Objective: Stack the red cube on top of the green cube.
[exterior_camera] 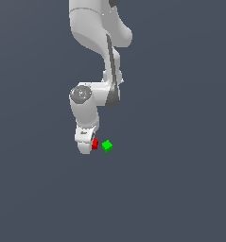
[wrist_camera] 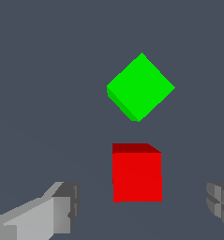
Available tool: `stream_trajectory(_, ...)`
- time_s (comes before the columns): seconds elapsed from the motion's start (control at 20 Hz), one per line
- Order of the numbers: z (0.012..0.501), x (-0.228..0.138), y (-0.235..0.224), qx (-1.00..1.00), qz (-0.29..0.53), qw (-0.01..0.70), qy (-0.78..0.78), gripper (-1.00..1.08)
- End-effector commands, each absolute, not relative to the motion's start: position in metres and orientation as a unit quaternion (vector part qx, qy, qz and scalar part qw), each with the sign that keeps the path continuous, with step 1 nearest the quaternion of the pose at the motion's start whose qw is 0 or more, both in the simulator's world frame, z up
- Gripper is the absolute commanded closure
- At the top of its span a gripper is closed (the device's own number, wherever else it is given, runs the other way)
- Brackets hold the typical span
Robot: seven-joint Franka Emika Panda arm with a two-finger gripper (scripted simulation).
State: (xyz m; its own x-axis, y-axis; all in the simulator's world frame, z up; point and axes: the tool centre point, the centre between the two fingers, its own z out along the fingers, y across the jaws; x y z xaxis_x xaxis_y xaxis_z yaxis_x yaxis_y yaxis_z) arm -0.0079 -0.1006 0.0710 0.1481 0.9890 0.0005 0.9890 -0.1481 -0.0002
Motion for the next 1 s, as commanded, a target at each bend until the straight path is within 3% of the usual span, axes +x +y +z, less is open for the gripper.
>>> stream_trajectory(0.0, 0.07, -0.007, -0.101, -0.753, 0.0, 0.0, -0.658, -0.92)
stream_trajectory(0.95, 0.02, -0.007, -0.101, -0.752, 0.0, 0.0, -0.659, -0.92)
